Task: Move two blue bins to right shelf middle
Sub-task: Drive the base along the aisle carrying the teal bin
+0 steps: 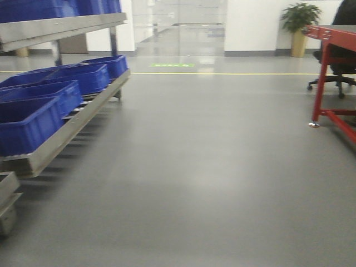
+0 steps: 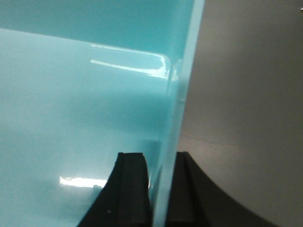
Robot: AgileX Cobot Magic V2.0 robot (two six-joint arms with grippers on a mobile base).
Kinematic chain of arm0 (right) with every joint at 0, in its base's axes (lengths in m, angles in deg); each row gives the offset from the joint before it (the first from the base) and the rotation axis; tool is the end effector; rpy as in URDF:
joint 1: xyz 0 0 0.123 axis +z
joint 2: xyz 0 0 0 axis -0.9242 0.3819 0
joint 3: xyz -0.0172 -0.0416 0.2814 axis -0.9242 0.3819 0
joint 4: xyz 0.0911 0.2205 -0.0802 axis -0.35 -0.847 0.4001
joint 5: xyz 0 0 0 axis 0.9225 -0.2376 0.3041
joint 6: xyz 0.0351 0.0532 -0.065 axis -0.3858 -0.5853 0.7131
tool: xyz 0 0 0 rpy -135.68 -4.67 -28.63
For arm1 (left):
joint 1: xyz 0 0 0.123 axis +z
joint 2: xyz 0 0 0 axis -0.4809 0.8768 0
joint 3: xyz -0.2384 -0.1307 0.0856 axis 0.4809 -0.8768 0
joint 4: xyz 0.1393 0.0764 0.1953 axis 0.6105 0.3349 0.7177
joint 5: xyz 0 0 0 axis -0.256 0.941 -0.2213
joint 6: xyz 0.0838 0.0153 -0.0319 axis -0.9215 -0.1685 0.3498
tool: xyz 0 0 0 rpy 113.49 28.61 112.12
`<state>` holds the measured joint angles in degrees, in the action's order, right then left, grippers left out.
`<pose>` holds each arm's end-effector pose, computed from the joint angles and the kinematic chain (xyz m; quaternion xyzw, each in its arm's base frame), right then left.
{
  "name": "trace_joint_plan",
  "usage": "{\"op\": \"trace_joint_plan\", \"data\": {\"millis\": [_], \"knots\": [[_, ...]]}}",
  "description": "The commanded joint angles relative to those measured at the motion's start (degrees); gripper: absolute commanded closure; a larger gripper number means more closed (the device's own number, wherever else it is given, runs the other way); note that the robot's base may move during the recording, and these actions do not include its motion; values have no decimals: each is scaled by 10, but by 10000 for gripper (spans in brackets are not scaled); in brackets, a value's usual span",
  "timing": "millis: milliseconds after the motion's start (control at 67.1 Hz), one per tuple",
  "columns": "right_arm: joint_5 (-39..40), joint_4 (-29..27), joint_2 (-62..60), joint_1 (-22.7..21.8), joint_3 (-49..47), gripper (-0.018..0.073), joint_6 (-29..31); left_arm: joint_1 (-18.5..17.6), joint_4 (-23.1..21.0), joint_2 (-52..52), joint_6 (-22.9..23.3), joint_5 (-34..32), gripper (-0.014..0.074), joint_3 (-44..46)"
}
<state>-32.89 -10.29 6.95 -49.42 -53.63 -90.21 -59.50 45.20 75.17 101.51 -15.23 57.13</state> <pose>0.2764 0.0779 0.4770 0.0015 0.8779 0.0766 0.4727 0.2774 -0.1269 0.5121 0.0336 0.8218 -0.0578 0.5659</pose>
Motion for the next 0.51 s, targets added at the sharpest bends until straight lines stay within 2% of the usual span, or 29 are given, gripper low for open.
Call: {"op": "trace_joint_plan", "data": {"millis": [0, 492], "knots": [[26, -15, -3, 4, -4, 724, 12, -5, -6, -3, 1, -49, 707, 6], [26, -15, -3, 4, -4, 724, 12, -5, -6, -3, 1, -49, 707, 6]]}}
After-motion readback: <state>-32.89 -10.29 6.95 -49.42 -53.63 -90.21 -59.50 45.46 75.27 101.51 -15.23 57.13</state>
